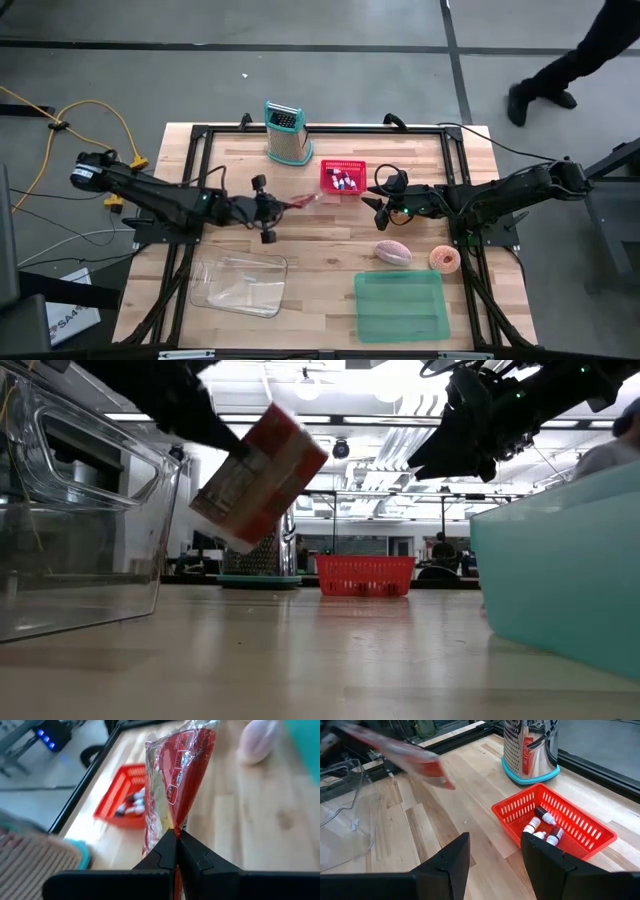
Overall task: Pick & Place Food Item
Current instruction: Put the popcorn bag into the green bin
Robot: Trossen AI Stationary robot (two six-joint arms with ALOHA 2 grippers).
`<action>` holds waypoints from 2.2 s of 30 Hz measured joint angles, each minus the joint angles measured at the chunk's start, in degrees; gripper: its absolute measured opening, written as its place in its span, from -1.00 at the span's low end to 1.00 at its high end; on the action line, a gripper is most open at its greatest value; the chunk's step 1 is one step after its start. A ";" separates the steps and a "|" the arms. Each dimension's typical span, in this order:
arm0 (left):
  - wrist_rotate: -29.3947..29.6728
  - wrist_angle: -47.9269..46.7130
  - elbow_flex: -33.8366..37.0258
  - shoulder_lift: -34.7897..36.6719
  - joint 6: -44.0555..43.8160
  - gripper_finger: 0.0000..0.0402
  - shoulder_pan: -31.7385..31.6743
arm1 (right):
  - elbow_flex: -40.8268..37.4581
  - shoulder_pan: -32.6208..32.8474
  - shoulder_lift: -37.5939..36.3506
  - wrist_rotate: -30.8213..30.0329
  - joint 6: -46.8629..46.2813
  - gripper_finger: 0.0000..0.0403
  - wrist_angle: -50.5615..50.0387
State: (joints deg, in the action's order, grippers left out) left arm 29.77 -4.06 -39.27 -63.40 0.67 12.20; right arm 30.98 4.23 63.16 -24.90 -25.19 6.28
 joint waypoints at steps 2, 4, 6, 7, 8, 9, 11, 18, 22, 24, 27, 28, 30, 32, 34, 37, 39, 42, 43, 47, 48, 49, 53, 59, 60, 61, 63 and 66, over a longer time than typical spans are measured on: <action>-0.88 1.39 0.00 0.00 -0.06 -1.00 1.29 | 0.00 0.02 0.00 0.00 0.00 -0.18 -0.02; -1.67 2.85 0.00 0.00 -0.05 -1.00 2.63 | 0.00 0.00 0.00 0.00 0.00 -0.18 -0.02; -1.99 4.52 0.00 0.00 -0.06 -1.00 4.06 | 0.00 0.02 0.00 0.00 0.00 -0.18 0.00; -2.00 5.33 0.00 0.00 -0.07 -1.00 4.68 | 0.00 0.02 0.00 0.00 0.00 -0.18 0.04; -2.00 6.25 0.00 0.00 -0.10 -1.00 5.26 | 0.00 0.01 -0.01 0.01 0.00 -0.18 0.07; -2.00 7.15 0.00 0.00 -0.08 -1.00 5.87 | 0.00 0.02 -0.01 0.01 0.00 -0.18 0.07; -2.00 9.19 0.00 0.00 0.27 -1.00 6.96 | 0.00 0.02 -0.01 0.01 0.00 -0.18 0.16; -1.98 14.53 0.00 0.00 1.28 -1.00 10.06 | 0.00 -0.01 -0.02 5.87 6.54 -0.18 5.77; -1.99 16.90 0.00 0.00 1.28 -1.00 11.16 | 0.02 0.02 0.00 12.17 17.45 -0.18 11.83; -2.61 18.06 0.00 0.00 1.21 -1.00 11.60 | 0.02 0.02 0.00 14.92 21.73 -0.18 14.24; -5.99 20.58 0.00 0.00 0.98 -1.00 11.73 | 0.02 0.02 0.00 18.17 26.41 -0.18 17.27; -7.19 21.35 0.00 0.00 0.87 -1.00 11.73 | 0.02 0.02 0.00 18.97 27.18 -0.18 17.98; -8.82 22.78 0.00 0.00 0.16 -1.00 11.58 | 0.02 0.02 0.54 20.37 28.34 -0.18 19.99; -9.39 23.71 0.00 0.00 -0.48 -1.00 11.20 | 0.04 0.02 1.86 21.66 28.49 -0.18 22.79; -9.34 24.01 0.00 0.00 -0.53 -1.00 10.75 | 0.04 0.02 3.85 23.76 29.45 -0.18 25.65; -9.31 24.09 0.00 0.00 -0.65 -1.00 9.80 | 0.04 0.04 7.83 26.18 30.02 -0.17 31.13; -9.30 24.23 0.00 0.00 -0.71 -1.00 9.19 | 0.05 0.02 10.37 26.91 30.17 -0.14 34.35; -9.30 24.27 0.00 0.00 -0.71 -1.00 8.48 | 0.90 0.02 13.29 26.71 30.56 -0.05 36.31; -9.30 24.27 0.00 0.00 -0.71 -1.00 8.32 | 1.40 0.02 14.07 26.73 30.67 -0.01 36.22; -9.30 24.33 0.00 -0.01 -0.71 -1.00 7.73 | 4.00 0.02 16.87 26.69 31.42 0.11 36.44; -9.30 24.38 0.00 0.00 -0.71 -1.00 7.65 | 4.78 0.02 17.58 26.69 31.45 0.13 36.45; -9.30 24.40 0.00 0.00 -0.69 -1.00 7.52 | 5.60 0.02 18.23 26.72 31.47 0.15 36.48; -9.28 24.49 0.00 0.00 -0.69 -1.00 7.40 | 8.58 0.02 20.53 28.21 31.50 0.18 36.62; -9.28 24.70 0.00 0.00 -0.69 -1.00 7.42 | 11.32 0.39 22.35 31.35 31.50 0.19 36.55; -9.28 24.70 0.00 -0.02 -0.69 -1.00 7.42 | 11.51 0.65 22.40 31.32 31.48 0.19 36.55; -9.28 24.70 0.00 -0.01 -0.69 -1.00 7.42 | 11.52 0.92 22.45 31.33 31.41 0.19 36.44; -9.28 24.70 0.00 -0.01 -0.67 -1.00 7.42 | 11.50 1.22 22.45 31.35 31.20 0.18 36.29; -9.28 24.70 0.00 -0.02 -0.47 -1.00 7.42 | 11.50 1.75 22.45 31.32 31.21 0.12 36.44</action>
State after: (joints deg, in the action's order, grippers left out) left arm 20.49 20.64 -39.27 -63.42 0.21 19.62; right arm 42.48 5.98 85.60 6.42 6.02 42.72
